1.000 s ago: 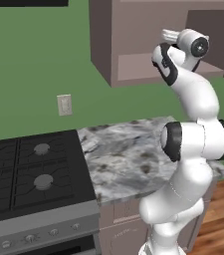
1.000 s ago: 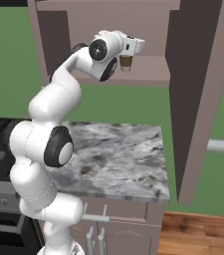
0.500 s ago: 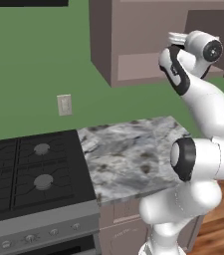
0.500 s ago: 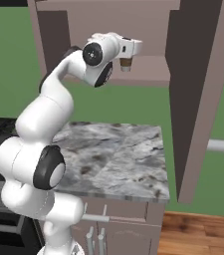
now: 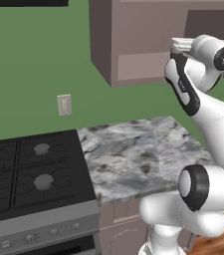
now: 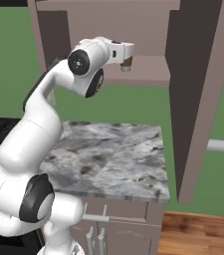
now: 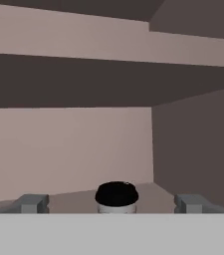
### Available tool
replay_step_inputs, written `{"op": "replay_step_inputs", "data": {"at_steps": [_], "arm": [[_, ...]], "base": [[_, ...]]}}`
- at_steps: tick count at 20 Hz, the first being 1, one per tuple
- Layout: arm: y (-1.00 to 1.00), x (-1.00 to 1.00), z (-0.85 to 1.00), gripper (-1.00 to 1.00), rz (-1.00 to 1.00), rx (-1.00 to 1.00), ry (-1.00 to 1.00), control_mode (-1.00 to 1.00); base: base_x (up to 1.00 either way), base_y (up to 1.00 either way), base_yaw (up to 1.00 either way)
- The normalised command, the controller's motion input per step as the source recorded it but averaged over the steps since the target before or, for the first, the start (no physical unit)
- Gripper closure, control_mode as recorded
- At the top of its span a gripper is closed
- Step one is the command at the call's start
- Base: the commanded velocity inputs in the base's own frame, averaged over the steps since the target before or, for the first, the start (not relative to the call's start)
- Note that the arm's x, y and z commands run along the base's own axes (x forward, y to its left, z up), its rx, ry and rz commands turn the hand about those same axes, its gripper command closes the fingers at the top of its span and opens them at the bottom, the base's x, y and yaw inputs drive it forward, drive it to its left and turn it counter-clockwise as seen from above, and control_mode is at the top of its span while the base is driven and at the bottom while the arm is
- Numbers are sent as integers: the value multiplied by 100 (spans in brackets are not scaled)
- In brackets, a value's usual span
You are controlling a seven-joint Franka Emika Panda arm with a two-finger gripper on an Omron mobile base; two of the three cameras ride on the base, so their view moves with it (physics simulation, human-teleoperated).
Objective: Sort all alcoholic drinks to one cabinet, and non-alcoholic drinks to the other.
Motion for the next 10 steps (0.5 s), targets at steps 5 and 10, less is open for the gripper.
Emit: {"op": "replay_step_inputs", "data": {"at_steps": [5,10], "arm": [[22,-62,5,-100,1,-4,9,-100],[22,-68,0,-100,1,-4,14,-100]], "base": [[0,0,0],[0,0,0]]}}
